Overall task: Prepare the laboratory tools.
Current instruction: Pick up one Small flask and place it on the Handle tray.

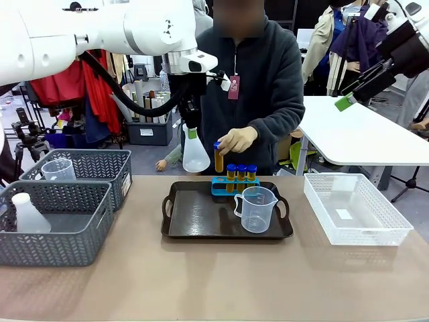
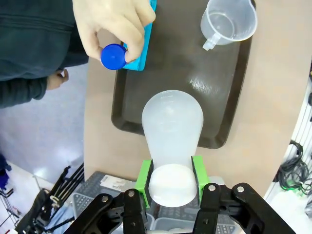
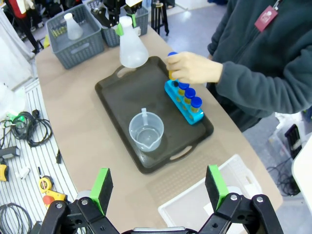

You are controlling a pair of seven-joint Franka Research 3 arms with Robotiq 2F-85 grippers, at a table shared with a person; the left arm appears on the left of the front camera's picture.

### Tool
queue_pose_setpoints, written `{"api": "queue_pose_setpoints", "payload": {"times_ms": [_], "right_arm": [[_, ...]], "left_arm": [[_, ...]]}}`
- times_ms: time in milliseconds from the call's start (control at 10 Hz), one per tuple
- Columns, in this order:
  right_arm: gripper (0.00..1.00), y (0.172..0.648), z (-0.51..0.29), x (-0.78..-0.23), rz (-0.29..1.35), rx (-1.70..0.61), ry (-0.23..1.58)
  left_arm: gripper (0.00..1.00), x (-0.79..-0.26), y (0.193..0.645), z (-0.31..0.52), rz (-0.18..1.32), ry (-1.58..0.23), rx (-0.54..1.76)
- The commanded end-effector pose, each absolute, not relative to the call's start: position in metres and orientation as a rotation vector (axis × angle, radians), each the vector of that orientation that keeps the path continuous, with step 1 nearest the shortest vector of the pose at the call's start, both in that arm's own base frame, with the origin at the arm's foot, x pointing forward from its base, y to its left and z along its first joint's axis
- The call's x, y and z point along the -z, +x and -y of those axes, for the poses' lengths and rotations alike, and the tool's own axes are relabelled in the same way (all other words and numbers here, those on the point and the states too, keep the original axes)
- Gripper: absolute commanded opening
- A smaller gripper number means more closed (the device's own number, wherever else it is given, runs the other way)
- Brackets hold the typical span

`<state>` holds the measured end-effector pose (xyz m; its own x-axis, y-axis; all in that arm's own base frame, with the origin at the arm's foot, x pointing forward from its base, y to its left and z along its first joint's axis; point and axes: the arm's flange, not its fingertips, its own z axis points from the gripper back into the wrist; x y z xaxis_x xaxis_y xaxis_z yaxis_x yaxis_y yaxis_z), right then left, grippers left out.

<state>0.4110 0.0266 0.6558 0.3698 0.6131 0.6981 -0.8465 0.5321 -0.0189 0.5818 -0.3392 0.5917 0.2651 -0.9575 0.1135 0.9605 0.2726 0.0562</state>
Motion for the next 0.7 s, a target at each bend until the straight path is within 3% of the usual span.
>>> {"api": "queue_pose_setpoints", "payload": {"times_ms": [0, 600], "right_arm": [[1.00, 0.412, -0.027, -0.657, 0.730, -0.969, 0.396], [1.00, 0.412, -0.027, -0.657, 0.730, -0.969, 0.396]], "left_arm": [[0.00, -0.600, 0.577, 0.332, 0.121, -0.042, 1.306], [0.00, -0.623, 0.570, 0.294, 0.150, -0.005, 1.214]]}}
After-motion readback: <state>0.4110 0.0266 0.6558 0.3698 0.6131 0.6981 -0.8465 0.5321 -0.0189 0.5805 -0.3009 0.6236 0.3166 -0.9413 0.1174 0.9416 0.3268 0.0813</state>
